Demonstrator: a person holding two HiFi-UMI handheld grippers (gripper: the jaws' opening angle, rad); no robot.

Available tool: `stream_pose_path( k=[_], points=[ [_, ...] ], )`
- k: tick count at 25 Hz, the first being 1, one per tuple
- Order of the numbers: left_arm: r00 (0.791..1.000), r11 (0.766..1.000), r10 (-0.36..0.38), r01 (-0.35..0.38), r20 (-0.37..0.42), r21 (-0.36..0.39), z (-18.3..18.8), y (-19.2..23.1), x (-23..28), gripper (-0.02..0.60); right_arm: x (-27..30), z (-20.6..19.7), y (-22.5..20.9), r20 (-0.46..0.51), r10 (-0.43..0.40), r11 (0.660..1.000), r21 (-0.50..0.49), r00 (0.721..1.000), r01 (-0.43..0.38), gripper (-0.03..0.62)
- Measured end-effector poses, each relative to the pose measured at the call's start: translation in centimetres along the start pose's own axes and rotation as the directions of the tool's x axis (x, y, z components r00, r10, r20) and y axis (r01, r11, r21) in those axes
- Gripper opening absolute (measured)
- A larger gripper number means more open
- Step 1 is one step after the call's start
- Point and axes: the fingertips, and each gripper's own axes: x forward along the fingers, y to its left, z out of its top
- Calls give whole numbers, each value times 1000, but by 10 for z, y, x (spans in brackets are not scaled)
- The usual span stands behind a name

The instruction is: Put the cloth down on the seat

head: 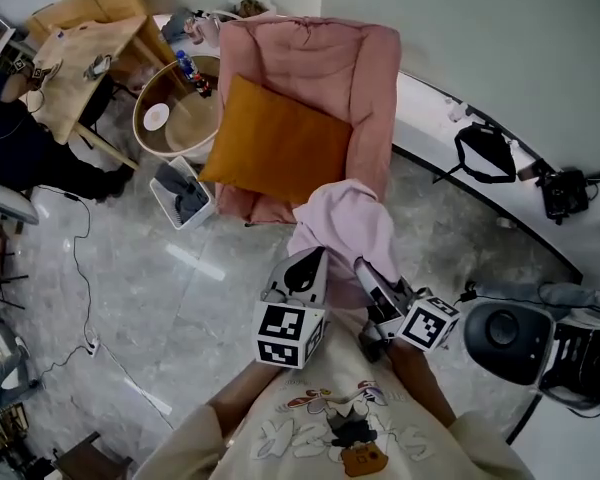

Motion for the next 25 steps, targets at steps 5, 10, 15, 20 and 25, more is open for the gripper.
stream_pose_path(
  k=[5,10,15,20,25],
  points=[
    [1000,1000,-3,3,-17,-5,19,11,31,3,18,31,-16,6,-12,1000,6,1000,12,124],
    [999,1000,6,-6,-37,5,42,14,72,3,35,70,-34,-8,-12,1000,28,1000,12,124],
    [999,1000,24,-24,-35,0,58,16,105,3,57,94,-56,-53,1,999,40,999,1,124],
    [995,996,85,-87,-46,-34,67,29,138,3,78,119,-76,-93,30,998,56,995,-25,124],
    [990,991,126,-128,-65,-31,73,30,168,3,94,142,-90,-122,80,996,58,989,-73,124]
  ],
)
